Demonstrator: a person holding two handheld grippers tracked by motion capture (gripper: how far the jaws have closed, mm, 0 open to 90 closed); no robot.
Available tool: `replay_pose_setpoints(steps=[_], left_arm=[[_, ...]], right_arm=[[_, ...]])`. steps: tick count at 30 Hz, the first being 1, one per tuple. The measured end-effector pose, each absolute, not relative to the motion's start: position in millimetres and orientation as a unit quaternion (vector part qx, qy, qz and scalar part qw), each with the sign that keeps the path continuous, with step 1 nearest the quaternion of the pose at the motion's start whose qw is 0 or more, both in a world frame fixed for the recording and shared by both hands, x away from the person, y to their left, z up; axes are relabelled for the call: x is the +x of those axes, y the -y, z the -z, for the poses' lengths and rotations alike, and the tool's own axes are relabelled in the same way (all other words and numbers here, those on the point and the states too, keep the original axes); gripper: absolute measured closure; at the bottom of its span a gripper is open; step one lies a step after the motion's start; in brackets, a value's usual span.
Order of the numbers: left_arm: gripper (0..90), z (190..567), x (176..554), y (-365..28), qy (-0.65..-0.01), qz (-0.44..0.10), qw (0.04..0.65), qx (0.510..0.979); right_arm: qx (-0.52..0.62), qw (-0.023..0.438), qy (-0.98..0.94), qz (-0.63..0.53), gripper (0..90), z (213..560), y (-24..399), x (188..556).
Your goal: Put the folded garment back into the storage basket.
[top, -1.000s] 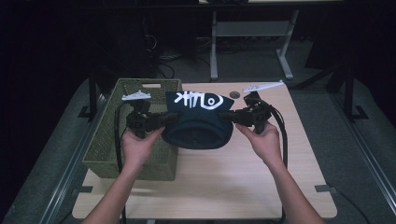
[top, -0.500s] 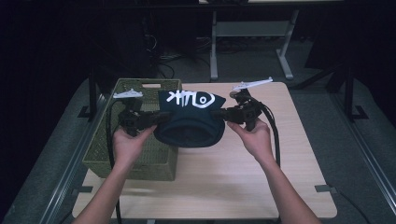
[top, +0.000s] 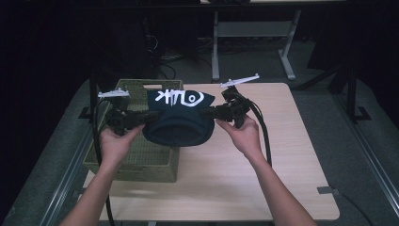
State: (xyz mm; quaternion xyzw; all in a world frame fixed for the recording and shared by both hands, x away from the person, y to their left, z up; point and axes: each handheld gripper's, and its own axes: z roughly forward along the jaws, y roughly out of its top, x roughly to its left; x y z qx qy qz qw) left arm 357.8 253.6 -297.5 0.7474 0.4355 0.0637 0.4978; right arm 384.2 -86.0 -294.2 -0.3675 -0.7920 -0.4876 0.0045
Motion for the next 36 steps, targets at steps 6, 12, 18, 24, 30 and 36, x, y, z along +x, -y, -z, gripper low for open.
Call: replay_pose_setpoints(steps=[6, 12, 18, 24, 30, 36], left_arm=[[70.4, 295.8, 359.7, -266.2, -0.437, -0.063, 0.494, 0.749], [70.3, 295.8, 359.9, -276.1, -0.437, -0.064, 0.494, 0.748], [69.8, 297.2, 361.0, -285.6, -0.439, -0.063, 0.494, 0.748], [69.8, 297.4, 361.3, -292.1, -0.437, -0.065, 0.491, 0.751], [69.8, 296.2, 361.0, -301.9, -0.437, -0.069, 0.491, 0.75], [69.7, 297.7, 360.8, -310.1, -0.443, -0.07, 0.488, 0.749]], right_arm=[[-0.363, 0.011, 0.792, 0.491, 78.2, 294.7, 73.9, 387.7], [-0.36, 0.013, 0.792, 0.493, 78.2, 295.9, 63.9, 391.3], [-0.357, 0.013, 0.793, 0.493, 78.1, 297.3, 54.7, 394.7], [-0.356, 0.015, 0.794, 0.493, 78.1, 298.6, 47.1, 396.2], [-0.349, 0.013, 0.797, 0.492, 78.1, 294.5, 37.5, 397.0], [-0.343, 0.014, 0.801, 0.491, 78.1, 294.4, 26.9, 399.9]])
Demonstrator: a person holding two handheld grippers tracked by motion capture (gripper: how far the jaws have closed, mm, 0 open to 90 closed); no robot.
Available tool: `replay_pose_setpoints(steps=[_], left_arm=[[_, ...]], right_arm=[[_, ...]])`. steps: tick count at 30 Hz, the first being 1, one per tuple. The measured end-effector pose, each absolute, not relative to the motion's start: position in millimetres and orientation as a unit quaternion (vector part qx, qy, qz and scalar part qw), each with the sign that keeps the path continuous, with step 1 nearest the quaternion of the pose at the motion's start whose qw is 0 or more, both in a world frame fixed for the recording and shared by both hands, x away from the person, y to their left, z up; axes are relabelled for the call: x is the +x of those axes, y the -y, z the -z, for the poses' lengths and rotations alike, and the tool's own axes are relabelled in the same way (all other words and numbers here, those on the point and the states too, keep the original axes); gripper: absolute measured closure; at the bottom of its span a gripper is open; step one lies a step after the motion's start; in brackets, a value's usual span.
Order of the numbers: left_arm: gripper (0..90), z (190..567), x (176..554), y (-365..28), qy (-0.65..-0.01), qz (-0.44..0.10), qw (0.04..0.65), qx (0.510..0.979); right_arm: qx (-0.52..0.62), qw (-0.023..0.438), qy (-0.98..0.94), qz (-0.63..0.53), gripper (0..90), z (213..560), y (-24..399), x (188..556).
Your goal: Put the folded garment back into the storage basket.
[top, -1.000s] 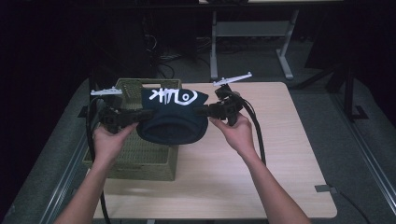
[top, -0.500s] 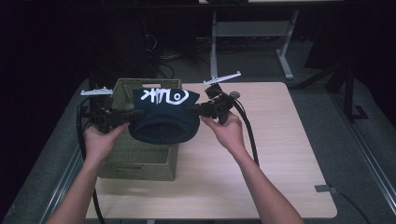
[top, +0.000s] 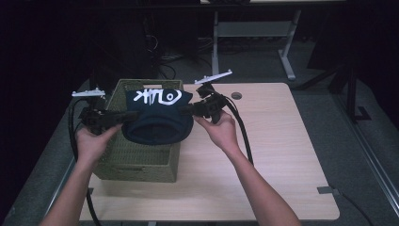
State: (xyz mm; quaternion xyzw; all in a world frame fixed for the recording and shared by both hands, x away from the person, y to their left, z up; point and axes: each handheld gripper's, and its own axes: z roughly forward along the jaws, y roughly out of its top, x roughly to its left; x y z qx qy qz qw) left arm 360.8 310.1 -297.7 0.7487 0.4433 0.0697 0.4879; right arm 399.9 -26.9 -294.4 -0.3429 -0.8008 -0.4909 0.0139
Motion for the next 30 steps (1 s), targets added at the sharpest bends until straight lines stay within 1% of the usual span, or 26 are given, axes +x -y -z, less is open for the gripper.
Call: replay_pose_setpoints(steps=[30], left_arm=[[69.2, 316.3, 358.1, -355.2, -0.464, -0.08, 0.475, 0.743]], right_arm=[[-0.332, 0.027, 0.809, 0.485, 78.0, 312.0, -21.4, 412.7]])
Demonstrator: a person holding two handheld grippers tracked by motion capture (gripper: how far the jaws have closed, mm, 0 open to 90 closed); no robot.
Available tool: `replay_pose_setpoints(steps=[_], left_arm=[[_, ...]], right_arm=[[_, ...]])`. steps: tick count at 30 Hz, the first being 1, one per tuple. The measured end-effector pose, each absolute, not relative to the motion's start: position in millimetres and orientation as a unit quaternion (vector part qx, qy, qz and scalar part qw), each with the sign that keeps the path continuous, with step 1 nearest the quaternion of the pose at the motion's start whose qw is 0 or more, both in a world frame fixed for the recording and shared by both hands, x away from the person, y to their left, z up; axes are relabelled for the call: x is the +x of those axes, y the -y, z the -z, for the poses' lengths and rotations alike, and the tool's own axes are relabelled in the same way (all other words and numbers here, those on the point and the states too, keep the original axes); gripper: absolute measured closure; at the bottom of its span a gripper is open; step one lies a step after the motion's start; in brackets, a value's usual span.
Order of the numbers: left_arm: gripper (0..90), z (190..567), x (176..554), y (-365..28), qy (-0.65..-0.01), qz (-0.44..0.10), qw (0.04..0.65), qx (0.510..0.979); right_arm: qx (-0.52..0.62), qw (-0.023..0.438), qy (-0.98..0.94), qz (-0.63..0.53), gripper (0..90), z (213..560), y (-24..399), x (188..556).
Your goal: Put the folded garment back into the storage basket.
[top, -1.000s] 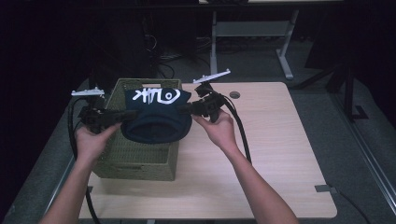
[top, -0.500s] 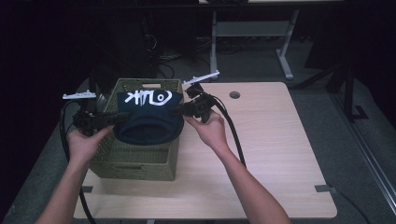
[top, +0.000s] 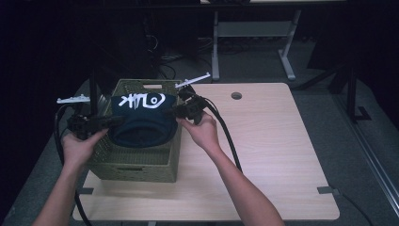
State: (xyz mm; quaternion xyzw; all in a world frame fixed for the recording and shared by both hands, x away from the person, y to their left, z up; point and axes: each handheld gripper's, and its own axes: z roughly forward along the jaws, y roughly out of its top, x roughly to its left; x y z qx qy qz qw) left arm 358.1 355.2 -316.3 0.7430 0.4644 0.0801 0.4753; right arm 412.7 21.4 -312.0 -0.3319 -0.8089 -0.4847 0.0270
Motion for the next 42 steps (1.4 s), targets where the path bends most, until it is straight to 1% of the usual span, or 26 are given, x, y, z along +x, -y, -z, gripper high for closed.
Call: replay_pose_setpoints(steps=[7, 13, 16, 19, 42], left_arm=[[68.2, 320.0, 361.0, -360.9, -0.471, -0.084, 0.459, 0.749], [68.0, 325.1, 363.0, -365.3, -0.472, -0.083, 0.454, 0.751], [66.7, 327.3, 362.5, -366.4, -0.478, -0.093, 0.447, 0.75], [66.7, 329.1, 362.1, -368.5, -0.481, -0.094, 0.446, 0.749], [66.4, 344.3, 368.9, -376.3, -0.501, -0.086, 0.423, 0.75]], right_arm=[[-0.333, 0.035, 0.806, 0.488, 77.7, 320.3, -30.7, 415.7], [-0.336, 0.034, 0.807, 0.485, 77.5, 325.5, -35.4, 418.2], [-0.339, 0.032, 0.806, 0.484, 77.3, 327.9, -38.4, 418.9], [-0.338, 0.027, 0.808, 0.482, 77.3, 330.1, -41.9, 419.1], [-0.349, 0.034, 0.814, 0.463, 76.9, 350.9, -56.6, 429.3]])
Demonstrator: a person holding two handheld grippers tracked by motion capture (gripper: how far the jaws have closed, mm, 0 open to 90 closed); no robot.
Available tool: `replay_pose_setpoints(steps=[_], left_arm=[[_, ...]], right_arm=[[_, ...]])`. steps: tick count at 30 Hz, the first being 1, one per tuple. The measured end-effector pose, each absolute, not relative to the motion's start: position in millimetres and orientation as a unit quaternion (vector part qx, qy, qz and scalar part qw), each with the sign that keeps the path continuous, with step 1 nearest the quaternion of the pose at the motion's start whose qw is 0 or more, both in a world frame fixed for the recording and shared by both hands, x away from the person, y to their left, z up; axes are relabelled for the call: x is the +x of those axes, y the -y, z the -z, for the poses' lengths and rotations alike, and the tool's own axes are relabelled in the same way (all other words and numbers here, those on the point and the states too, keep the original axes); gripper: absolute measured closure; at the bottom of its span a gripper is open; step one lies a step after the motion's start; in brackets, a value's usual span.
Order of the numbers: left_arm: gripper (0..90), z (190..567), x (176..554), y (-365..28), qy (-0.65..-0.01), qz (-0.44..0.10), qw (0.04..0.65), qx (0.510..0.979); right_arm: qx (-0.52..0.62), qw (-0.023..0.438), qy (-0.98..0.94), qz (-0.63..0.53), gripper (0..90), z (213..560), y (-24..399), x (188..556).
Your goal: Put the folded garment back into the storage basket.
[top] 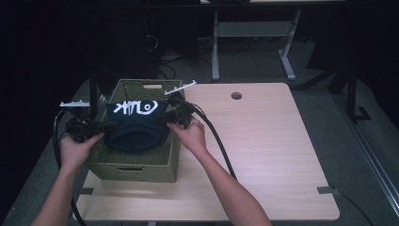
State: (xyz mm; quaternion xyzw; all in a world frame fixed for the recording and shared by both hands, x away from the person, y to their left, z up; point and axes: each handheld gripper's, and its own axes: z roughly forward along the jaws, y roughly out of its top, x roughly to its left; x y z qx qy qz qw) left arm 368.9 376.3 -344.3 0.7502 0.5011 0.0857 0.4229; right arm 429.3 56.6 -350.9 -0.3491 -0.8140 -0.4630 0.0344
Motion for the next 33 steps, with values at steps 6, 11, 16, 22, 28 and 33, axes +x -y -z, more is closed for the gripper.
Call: replay_pose_setpoints(steps=[6, 11, 16, 22, 28, 33], left_arm=[[65.9, 350.6, 369.8, -378.9, -0.507, -0.082, 0.416, 0.75], [65.7, 352.5, 369.7, -381.7, -0.511, -0.082, 0.412, 0.75], [64.9, 356.5, 370.6, -381.9, -0.513, -0.081, 0.404, 0.753], [64.9, 359.7, 373.7, -378.9, -0.516, -0.081, 0.39, 0.758], [65.2, 360.3, 374.9, -379.2, -0.516, -0.078, 0.382, 0.762], [64.5, 360.5, 374.7, -377.7, -0.517, -0.083, 0.375, 0.765]], right_arm=[[-0.351, 0.038, 0.817, 0.456, 76.6, 355.6, -60.2, 429.4], [-0.35, 0.04, 0.82, 0.451, 76.3, 359.8, -63.9, 429.5], [-0.351, 0.04, 0.824, 0.443, 75.6, 364.7, -67.0, 429.2], [-0.351, 0.036, 0.828, 0.436, 73.7, 368.4, -66.4, 428.5], [-0.353, 0.033, 0.833, 0.426, 72.2, 370.5, -65.9, 427.9], [-0.349, 0.02, 0.838, 0.42, 71.0, 370.0, -67.2, 425.3]])
